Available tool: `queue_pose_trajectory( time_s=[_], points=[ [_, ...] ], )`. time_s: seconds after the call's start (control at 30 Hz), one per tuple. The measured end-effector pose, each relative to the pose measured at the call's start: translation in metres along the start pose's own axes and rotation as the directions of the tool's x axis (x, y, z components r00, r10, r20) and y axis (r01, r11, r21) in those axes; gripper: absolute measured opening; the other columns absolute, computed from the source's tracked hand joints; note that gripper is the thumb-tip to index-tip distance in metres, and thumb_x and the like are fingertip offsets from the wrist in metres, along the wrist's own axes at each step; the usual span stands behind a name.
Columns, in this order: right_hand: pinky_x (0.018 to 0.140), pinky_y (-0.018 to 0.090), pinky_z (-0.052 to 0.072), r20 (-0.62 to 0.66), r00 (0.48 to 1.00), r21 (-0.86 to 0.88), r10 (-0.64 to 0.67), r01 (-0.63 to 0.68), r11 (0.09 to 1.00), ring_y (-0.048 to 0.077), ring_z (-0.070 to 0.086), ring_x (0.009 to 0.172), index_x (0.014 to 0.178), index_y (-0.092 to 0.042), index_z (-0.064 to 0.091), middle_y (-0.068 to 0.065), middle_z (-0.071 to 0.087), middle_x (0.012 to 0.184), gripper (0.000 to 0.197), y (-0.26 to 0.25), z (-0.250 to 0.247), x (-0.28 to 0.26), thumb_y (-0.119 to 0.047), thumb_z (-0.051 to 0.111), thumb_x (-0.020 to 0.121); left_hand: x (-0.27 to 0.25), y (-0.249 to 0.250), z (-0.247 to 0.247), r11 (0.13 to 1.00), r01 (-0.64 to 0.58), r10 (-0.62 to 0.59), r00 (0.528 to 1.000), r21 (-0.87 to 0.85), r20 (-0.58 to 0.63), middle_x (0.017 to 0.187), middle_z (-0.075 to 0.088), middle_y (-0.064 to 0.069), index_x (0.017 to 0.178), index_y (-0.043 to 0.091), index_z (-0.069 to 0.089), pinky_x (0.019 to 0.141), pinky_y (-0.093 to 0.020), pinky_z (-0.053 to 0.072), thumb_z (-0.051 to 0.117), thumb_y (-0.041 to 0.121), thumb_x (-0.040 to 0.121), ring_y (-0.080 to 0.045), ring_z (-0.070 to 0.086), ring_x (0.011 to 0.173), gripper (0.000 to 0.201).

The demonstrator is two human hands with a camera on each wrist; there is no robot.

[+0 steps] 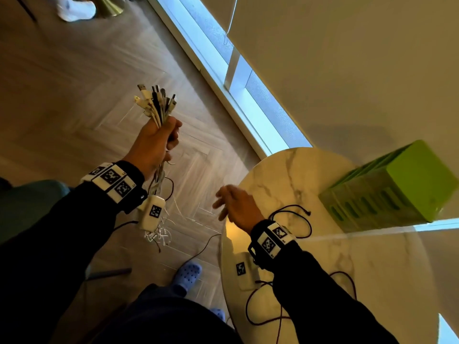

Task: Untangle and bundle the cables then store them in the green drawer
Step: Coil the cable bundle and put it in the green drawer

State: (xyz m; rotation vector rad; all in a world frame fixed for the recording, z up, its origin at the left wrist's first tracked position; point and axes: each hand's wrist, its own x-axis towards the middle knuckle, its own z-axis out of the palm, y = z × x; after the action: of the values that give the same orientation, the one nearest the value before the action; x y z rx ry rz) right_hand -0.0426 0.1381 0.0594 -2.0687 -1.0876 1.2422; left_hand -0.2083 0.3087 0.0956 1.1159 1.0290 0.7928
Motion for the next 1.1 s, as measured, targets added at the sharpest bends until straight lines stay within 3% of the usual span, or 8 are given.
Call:
queue_pose_trajectory(
  time_s=[0.13,0.3,0.47,0.63,0.77,0.83,0.93,1.1],
  points=[
    [0.092,0.037,0.055,0.287,0.899,-0.549,0.332,-0.13,0.825,0.025,0.067,0.109,0.147,-0.008,0.04,0.016,0.057,0.137,0.054,0.016,0.003,-0.002,-0.039,0.049,0.104,-0.003,0.008,0.008,0.985,0.066,-0.054,0.995,-0.157,0.078,0.069,0.05,0.008,0.093,0.018,0.06,0.044,-0.019,0.028,0.047,0.034,0.107,-0.007,0.035,0.053,0.025],
    [0.116,0.035,0.033,0.163,0.976,-0.308,-0.142,0.187,0.933,0.021,0.032,0.146,0.159,-0.019,0.013,0.005,0.02,0.165,0.1,-0.009,-0.001,-0.002,-0.055,0.071,0.085,-0.023,0.009,0.035,0.981,0.096,-0.045,0.958,-0.167,0.285,0.062,0.049,0.007,0.093,0.013,0.057,0.051,-0.022,0.033,0.042,0.027,0.108,-0.009,0.041,0.054,0.025],
    [0.108,0.039,0.047,-0.023,0.922,0.067,-0.386,0.387,0.92,0.012,0.051,0.13,0.15,-0.018,0.027,0.0,0.052,0.141,0.067,-0.051,-0.004,0.001,-0.017,0.064,0.094,-0.045,0.003,0.061,0.981,-0.101,0.027,0.916,0.163,0.401,0.083,0.066,0.008,0.095,0.036,0.069,0.098,-0.043,0.052,0.047,0.044,0.105,-0.015,0.067,0.094,0.025],
    [0.101,0.045,0.051,-0.291,0.837,0.083,-0.463,0.504,0.86,0.009,0.059,0.112,0.132,-0.028,0.044,-0.017,0.059,0.117,0.036,-0.058,-0.009,-0.008,-0.011,0.049,0.1,-0.051,0.01,0.079,0.882,-0.337,0.196,0.898,0.329,0.394,0.119,0.047,-0.003,0.1,0.066,0.057,0.109,-0.042,0.044,0.047,0.06,0.097,-0.018,0.049,0.122,0.013],
    [0.08,0.036,0.054,-0.351,0.842,0.115,-0.409,0.473,0.874,0.002,0.058,0.083,0.117,-0.016,0.049,-0.014,0.059,0.092,0.016,-0.055,-0.017,-0.018,-0.016,0.038,0.106,-0.044,0.019,0.086,0.753,-0.307,0.057,0.911,0.582,0.408,0.133,0.038,0.0,0.128,0.05,0.057,0.112,-0.037,0.027,0.053,0.063,0.095,-0.015,0.029,0.127,0.036],
    [0.066,0.031,0.047,-0.394,0.853,0.181,-0.342,0.438,0.881,0.004,0.051,0.065,0.109,-0.015,0.05,-0.007,0.054,0.077,0.014,-0.054,-0.019,-0.024,-0.02,0.036,0.107,-0.043,0.026,0.091,0.886,-0.141,-0.05,0.919,0.441,0.392,0.13,0.057,0.001,0.13,0.034,0.061,0.11,-0.038,0.037,0.067,0.058,0.089,-0.018,0.046,0.127,0.048],
    [0.062,0.037,0.041,-0.336,0.889,0.267,-0.31,0.406,0.874,0.013,0.045,0.062,0.102,-0.024,0.051,-0.004,0.049,0.071,0.014,-0.052,-0.02,-0.029,-0.029,0.038,0.1,-0.047,0.036,0.103,0.986,0.134,-0.075,0.895,-0.103,0.441,0.095,0.075,0.001,0.109,0.017,0.066,0.087,-0.029,0.054,0.075,0.009,0.086,-0.015,0.07,0.099,0.026],
    [0.064,0.039,0.04,-0.136,0.962,0.269,-0.238,0.267,0.926,0.022,0.041,0.066,0.084,-0.017,0.043,0.005,0.046,0.074,0.027,-0.057,-0.027,-0.04,-0.037,0.03,0.096,-0.052,0.039,0.111,0.982,-0.164,0.187,0.884,-0.089,0.429,0.106,0.069,-0.006,0.132,0.029,0.056,0.077,-0.026,0.056,0.083,0.008,0.078,-0.014,0.068,0.092,0.064]
  ],
)
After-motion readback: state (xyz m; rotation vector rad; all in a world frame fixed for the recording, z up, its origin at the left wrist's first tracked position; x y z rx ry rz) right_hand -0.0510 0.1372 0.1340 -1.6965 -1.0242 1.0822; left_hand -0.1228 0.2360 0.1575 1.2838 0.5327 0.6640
